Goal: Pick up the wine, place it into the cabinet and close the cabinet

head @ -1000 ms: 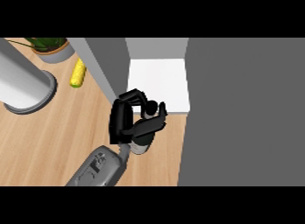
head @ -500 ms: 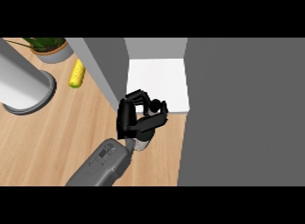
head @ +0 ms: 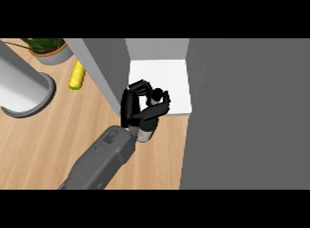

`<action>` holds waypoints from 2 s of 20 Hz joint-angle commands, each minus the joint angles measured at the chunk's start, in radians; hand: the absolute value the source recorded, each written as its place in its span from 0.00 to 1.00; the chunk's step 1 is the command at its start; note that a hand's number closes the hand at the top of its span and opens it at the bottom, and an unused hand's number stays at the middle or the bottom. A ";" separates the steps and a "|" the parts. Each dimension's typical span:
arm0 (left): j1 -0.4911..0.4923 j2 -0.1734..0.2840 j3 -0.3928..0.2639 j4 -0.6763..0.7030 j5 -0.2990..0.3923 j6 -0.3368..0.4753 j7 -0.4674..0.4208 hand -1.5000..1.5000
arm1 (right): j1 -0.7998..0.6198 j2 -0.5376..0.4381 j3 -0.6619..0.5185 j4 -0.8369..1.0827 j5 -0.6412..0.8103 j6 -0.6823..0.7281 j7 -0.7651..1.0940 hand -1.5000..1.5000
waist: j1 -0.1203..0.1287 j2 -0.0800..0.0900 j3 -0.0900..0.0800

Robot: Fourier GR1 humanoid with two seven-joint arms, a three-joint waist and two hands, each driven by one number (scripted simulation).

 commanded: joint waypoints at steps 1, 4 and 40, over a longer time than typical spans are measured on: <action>-0.083 0.000 0.033 0.094 0.031 -0.061 -0.027 1.00 | -0.031 -0.008 -0.008 -0.050 -0.053 -0.040 0.054 0.00 | 0.004 0.000 0.000; -0.190 0.000 0.042 0.177 0.097 -0.058 0.000 1.00 | -0.099 -0.011 -0.010 0.080 -0.011 -0.020 -0.003 0.00 | 0.000 0.003 0.000; -0.306 0.000 -0.066 0.605 0.270 -0.090 -0.181 1.00 | -0.150 -0.011 0.034 0.030 -0.043 -0.029 0.040 0.00 | -0.081 0.030 -0.002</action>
